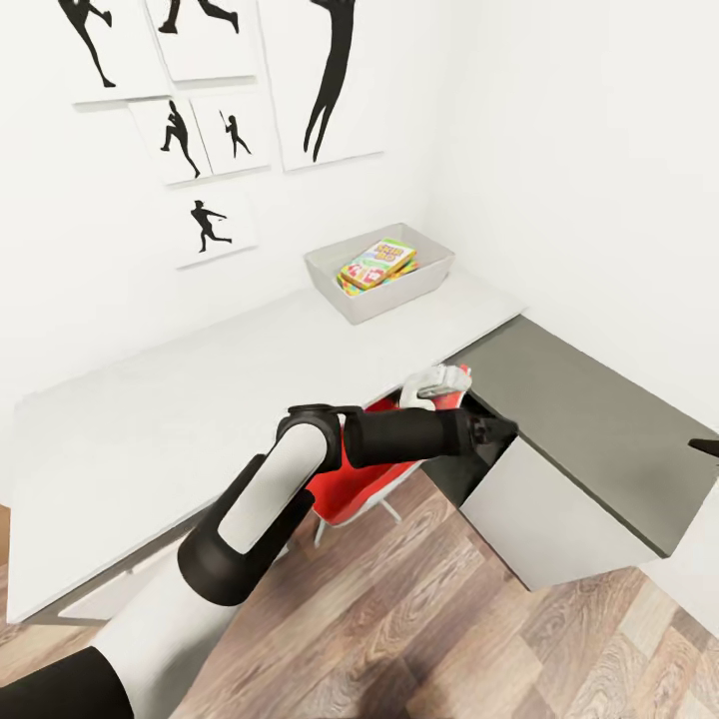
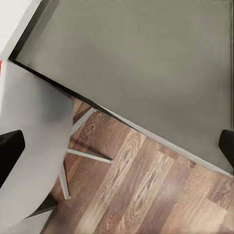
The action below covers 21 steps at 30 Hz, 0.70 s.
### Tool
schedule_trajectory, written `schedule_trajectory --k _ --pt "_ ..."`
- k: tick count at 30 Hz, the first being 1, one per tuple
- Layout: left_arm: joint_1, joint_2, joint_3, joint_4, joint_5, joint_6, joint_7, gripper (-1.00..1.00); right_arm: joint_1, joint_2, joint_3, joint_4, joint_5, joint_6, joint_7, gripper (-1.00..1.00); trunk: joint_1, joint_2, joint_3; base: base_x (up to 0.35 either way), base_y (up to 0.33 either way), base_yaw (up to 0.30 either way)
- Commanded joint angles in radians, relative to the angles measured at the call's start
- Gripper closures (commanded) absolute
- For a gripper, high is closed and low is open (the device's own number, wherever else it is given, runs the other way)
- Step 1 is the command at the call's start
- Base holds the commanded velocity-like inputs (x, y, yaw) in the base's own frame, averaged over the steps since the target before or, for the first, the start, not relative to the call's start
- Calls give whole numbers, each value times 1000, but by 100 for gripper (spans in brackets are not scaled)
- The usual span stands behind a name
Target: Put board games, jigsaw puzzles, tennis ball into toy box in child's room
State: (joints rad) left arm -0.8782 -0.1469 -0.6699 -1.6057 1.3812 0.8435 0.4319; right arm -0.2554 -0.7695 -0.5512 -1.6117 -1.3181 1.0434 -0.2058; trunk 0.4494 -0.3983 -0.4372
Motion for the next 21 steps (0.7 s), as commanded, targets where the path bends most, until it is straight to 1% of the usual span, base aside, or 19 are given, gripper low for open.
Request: schedule_trajectory --k 1,2,3,4,5,6,7,8,9,10,21 --pt "-1 -3 -36 -2 9 -2 28 -100 11 0 -7 -1 -9 4 35 -100 1 -2 0 0 0 -153" --pt "-1 -5 -43 -2 10 -5 30 -100 13 1 -8 -1 -9 4 40 -100 1 -2 1 0 0 -153" --pt "-1 -5 -43 -2 10 -5 30 -100 13 1 -8 -1 -9 4 40 -100 1 -2 3 0 0 -153" --pt "0 -10 -71 -1 10 -26 35 -100 15 2 -9 -1 -9 4 51 -100 1 -2 5 0 0 -154" --pt "0 -12 -83 -1 10 -36 36 -100 16 2 -10 -1 -9 4 53 -100 1 -2 6 0 0 -154" --pt "0 -13 -106 -1 10 -55 37 -100 16 2 -10 -1 -9 4 56 -100 1 -2 8 0 0 -154" --pt "0 -14 -116 -2 9 -62 38 -100 17 3 -10 -1 -9 4 57 -100 1 -2 9 0 0 -154" --pt "0 -14 -116 -2 9 -62 38 -100 17 3 -10 -1 -9 4 57 -100 1 -2 11 0 0 -154" --pt "-1 -14 -125 -1 9 -67 39 -100 17 3 -10 -1 -9 4 58 -100 1 -2 12 0 0 -154" --pt "0 -15 -142 -1 9 -78 41 -100 17 4 -10 -1 -9 4 60 -100 1 -2 14 0 0 -155" --pt "2 -13 -158 -1 9 -88 42 -100 17 9 -5 -1 -8 4 61 -100 1 -2 30 0 0 -162"
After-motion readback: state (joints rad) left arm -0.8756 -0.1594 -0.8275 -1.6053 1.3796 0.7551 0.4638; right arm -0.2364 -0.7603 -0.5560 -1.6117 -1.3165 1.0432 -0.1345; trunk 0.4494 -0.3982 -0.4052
